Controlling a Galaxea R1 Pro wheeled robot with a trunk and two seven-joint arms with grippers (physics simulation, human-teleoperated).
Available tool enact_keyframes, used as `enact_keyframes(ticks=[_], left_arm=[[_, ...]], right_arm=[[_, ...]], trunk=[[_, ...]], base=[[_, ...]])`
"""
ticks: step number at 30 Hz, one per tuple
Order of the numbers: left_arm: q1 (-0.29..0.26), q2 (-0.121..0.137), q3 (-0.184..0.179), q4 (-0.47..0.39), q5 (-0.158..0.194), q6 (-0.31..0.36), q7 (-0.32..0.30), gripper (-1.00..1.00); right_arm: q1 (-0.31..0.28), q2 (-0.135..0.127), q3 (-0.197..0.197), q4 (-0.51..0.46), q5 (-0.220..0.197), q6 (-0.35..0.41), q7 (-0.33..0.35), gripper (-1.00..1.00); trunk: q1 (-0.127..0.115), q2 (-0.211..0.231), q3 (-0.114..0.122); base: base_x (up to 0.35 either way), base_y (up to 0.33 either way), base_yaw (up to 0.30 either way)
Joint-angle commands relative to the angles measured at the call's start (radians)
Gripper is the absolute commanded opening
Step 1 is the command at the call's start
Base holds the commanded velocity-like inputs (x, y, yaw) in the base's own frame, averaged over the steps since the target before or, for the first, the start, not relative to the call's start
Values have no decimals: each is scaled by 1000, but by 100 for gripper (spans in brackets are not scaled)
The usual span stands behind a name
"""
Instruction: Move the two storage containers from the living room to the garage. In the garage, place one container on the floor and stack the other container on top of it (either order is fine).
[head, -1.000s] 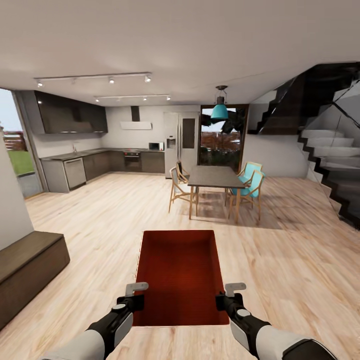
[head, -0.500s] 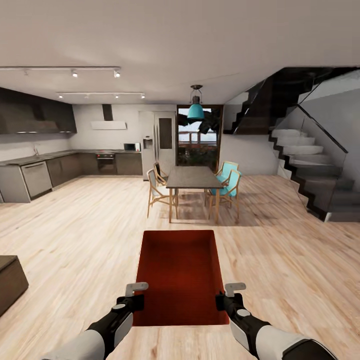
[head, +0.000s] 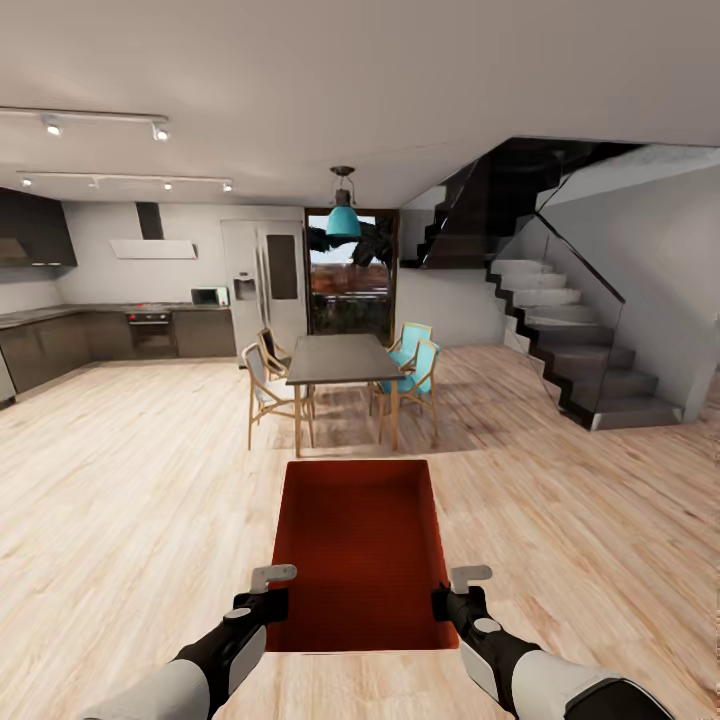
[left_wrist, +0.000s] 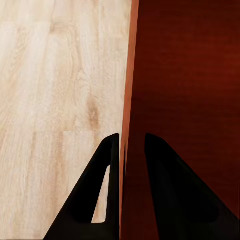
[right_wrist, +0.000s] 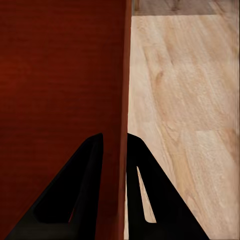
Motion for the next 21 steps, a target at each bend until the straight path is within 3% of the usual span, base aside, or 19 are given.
enact_keyframes(ticks=[1, 21], left_arm=[[-1, 2, 6, -3, -10, -22, 16, -100], [-1, 2, 6, -3, -8, -22, 16, -100]], right_arm=[[-1, -4, -12, 7, -31, -7, -6, -100], [-1, -4, -13, 7, -31, -7, -6, -100]], trunk=[[1, -1, -1], [1, -1, -1]], base=[[322, 0, -283], [322, 0, -283]])
